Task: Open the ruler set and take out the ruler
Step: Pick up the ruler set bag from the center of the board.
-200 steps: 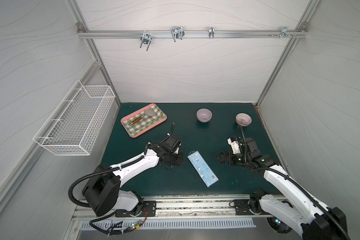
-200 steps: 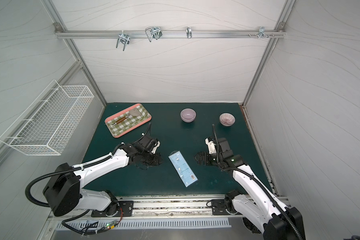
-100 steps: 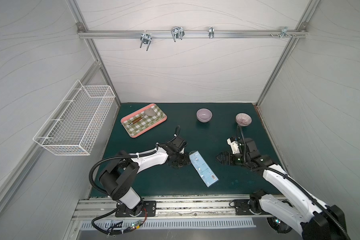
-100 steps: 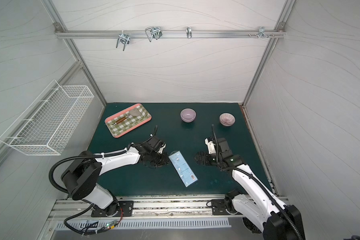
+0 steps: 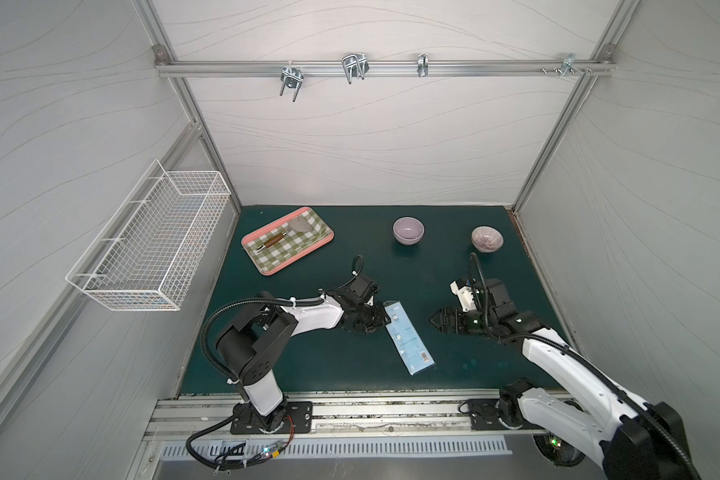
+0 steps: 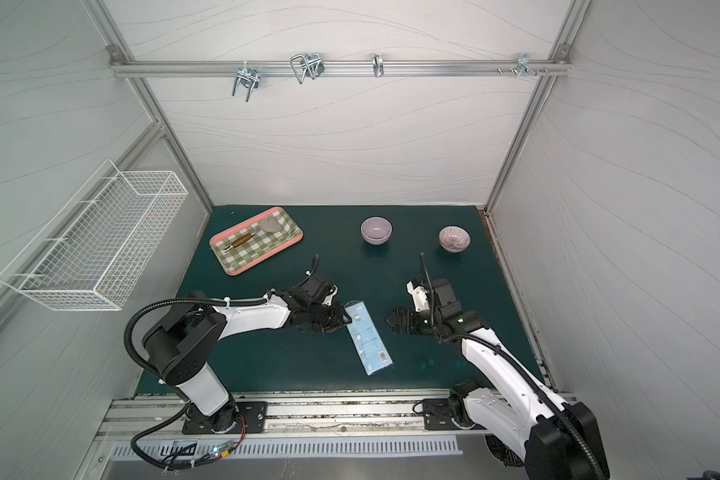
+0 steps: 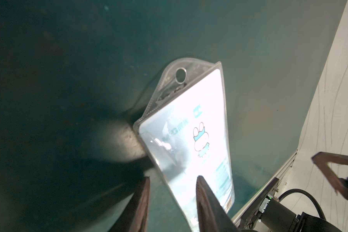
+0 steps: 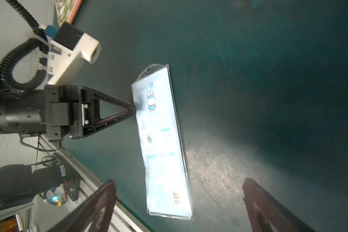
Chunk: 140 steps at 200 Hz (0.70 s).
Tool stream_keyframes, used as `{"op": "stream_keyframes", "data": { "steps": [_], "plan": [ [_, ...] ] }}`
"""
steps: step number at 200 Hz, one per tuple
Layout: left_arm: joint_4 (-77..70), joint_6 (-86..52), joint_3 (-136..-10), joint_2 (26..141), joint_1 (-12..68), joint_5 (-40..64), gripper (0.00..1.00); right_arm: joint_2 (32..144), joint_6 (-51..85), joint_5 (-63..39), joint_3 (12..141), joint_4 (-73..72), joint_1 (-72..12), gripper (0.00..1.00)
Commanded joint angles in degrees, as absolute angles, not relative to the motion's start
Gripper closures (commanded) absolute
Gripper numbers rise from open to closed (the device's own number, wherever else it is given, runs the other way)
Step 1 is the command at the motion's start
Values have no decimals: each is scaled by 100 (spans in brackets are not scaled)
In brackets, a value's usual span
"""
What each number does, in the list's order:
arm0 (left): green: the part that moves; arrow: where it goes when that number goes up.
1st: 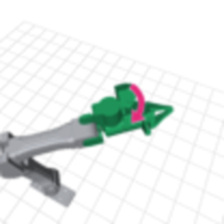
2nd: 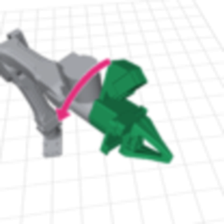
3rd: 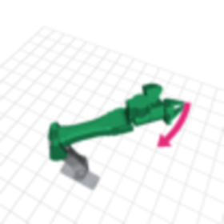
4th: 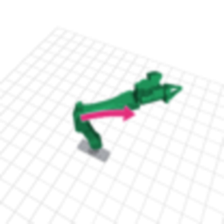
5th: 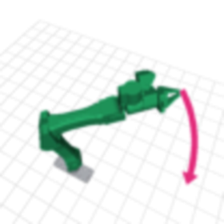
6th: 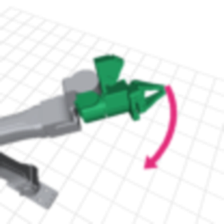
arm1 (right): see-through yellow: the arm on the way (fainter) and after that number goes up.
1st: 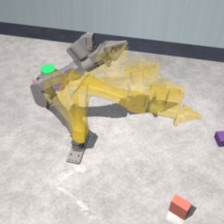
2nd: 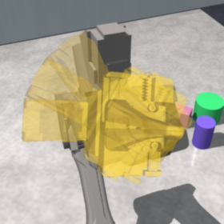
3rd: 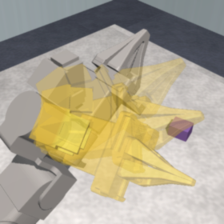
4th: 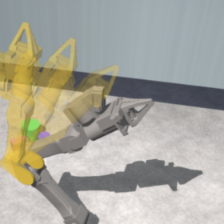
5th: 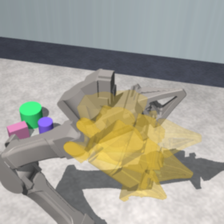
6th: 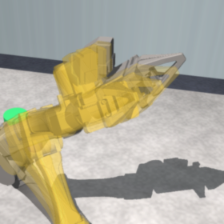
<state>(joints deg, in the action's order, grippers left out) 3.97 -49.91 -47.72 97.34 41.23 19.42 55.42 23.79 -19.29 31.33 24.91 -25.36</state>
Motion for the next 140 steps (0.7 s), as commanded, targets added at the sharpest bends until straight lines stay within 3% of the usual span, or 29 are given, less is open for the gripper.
{"op": "stream_keyframes", "data": {
  "steps": [1,41,86,105,140],
  "plan": [
    [79,-5177,-4746,9806,4154,2010,61,5721,2530,-2144,2985,2209,-2634,8],
    [35,-5177,-4721,9817,4162,2013,60,6154,2579,-2174,2922,1887,-2849,28],
    [-44,-5212,-4665,9897,4165,2046,61,6705,2733,-2149,2848,1471,-3053,82],
    [-52,-5213,-4665,9913,4164,2048,61,6863,2742,-2085,2847,1381,-3094,97],
    [-90,-5221,-4657,9947,4157,2056,61,7134,2762,-1910,2905,1288,-3149,100]
  ]
}}
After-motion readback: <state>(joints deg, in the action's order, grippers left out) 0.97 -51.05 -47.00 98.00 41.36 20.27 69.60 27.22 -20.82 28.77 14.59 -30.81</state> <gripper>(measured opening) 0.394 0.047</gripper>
